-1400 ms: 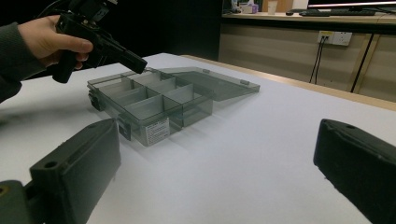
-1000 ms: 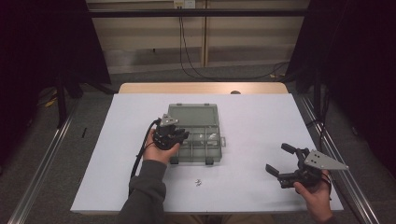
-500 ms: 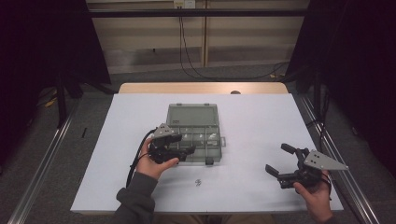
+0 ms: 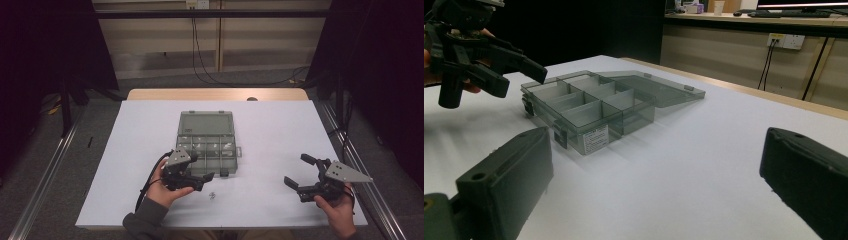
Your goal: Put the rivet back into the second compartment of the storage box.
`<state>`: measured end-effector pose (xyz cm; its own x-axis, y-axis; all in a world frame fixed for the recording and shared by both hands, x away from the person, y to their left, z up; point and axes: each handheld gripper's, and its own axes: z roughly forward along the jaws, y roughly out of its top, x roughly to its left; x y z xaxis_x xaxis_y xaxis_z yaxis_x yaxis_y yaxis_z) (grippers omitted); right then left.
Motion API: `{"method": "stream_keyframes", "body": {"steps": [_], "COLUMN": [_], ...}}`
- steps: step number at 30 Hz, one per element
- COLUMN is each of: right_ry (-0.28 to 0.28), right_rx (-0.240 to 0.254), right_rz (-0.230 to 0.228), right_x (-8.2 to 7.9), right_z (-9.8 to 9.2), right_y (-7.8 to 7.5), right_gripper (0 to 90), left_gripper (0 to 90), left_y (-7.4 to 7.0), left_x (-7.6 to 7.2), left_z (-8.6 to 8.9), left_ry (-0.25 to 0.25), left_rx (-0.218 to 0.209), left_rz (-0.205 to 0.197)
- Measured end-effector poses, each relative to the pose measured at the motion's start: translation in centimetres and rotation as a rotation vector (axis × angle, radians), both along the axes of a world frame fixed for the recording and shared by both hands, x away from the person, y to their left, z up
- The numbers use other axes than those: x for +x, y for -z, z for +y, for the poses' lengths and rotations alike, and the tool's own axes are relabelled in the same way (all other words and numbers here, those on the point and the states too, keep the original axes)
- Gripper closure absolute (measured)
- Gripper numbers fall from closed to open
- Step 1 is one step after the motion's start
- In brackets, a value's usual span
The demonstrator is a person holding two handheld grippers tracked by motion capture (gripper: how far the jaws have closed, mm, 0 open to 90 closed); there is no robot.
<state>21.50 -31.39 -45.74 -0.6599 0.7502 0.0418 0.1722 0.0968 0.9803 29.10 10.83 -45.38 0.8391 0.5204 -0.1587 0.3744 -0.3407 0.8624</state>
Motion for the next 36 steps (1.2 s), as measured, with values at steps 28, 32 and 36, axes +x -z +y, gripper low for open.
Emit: {"method": "stream_keyframes", "body": {"steps": [28, 32, 36], "right_ry": [-0.002, -0.003, -0.004], "right_rx": [0.0, 0.0, -0.002], "right_rz": [0.003, 0.004, 0.001], "right_x": [0.0, 0.0, 0.0], "right_z": [0.0, 0.0, 0.0], "right_y": [0.0, 0.0, 0.0], "right_gripper": [0.3, 0.3, 0.3], "left_gripper": [21.9, 28.6, 42.6], "left_y": [0.6, 1.0, 1.5], "left_x": [-2.1, -2.2, -2.2], "left_z": [-0.7, -0.9, -1.0], "left_ry": [0.08, 0.105, 0.129], "left_rx": [0.053, 0.086, 0.11], "left_rz": [-0.003, 0.019, 0.045]}}
